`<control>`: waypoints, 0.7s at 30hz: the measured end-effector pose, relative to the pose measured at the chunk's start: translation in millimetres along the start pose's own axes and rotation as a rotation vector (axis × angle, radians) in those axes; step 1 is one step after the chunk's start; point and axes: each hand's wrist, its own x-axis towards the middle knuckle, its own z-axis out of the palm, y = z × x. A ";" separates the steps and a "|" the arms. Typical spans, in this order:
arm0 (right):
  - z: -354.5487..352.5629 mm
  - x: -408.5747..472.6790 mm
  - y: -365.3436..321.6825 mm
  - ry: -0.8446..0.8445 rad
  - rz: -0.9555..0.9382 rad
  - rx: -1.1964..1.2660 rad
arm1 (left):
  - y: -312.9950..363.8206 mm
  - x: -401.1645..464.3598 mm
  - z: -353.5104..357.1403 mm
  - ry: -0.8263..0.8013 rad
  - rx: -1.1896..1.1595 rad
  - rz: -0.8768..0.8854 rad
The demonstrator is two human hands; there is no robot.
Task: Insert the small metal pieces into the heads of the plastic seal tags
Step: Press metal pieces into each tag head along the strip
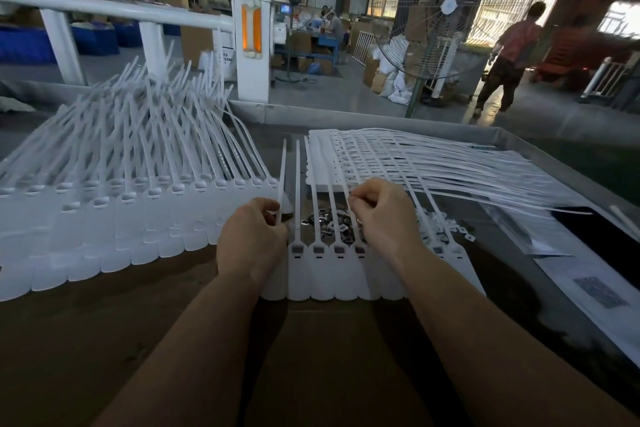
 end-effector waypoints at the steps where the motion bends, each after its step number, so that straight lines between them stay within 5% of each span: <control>1: -5.5 -1.4 2.7 -0.005 0.006 0.024 | -0.4 0.2 0.0 0.000 0.003 0.003; 21: -81.4 -28.1 71.3 0.133 0.125 0.208 | -3.5 0.9 2.6 0.012 0.046 0.022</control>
